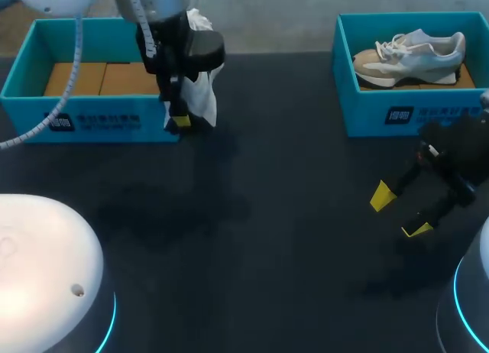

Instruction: Take the shoe out of the shoebox, open the shoe tongue, remove and reinsert the insole, then place the shoe into the shoebox

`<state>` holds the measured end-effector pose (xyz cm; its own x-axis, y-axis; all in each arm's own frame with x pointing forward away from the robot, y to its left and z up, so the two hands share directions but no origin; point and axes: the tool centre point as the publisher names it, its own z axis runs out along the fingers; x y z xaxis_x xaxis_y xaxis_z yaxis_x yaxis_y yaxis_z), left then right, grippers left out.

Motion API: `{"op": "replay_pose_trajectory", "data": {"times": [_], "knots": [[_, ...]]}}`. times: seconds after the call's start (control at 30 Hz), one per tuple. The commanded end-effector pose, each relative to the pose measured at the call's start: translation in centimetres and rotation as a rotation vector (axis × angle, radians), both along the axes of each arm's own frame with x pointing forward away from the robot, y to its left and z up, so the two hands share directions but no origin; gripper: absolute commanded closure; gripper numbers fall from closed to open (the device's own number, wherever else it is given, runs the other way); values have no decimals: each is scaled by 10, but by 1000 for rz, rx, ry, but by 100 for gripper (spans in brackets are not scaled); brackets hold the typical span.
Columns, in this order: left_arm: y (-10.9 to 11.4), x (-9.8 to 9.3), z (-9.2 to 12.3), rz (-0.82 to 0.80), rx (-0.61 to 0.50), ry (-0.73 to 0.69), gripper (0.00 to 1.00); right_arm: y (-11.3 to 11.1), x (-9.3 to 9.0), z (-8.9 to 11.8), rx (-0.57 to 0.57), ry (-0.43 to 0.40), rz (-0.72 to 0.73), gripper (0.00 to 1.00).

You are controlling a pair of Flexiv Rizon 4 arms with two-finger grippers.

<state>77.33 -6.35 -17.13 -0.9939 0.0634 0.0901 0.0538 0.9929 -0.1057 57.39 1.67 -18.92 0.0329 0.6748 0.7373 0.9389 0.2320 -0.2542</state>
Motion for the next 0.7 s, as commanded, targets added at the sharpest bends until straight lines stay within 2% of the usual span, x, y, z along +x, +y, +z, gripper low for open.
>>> {"op": "replay_pose_trajectory", "data": {"times": [0.03,0.4,0.47,0.7], "knots": [[3,-2,0,-1,-6,-6,100,0,-1,-1,-2,-1,-2,0],[3,-2,0,-1,-6,-6,100,0,-1,-1,-2,-1,-2,0],[8,-1,6,7,-19,-35,100,0,-1,-1,-2,-1,-2,0],[36,24,21,34,-43,-74,100,0,-1,-1,-2,-1,-2,0]]}}
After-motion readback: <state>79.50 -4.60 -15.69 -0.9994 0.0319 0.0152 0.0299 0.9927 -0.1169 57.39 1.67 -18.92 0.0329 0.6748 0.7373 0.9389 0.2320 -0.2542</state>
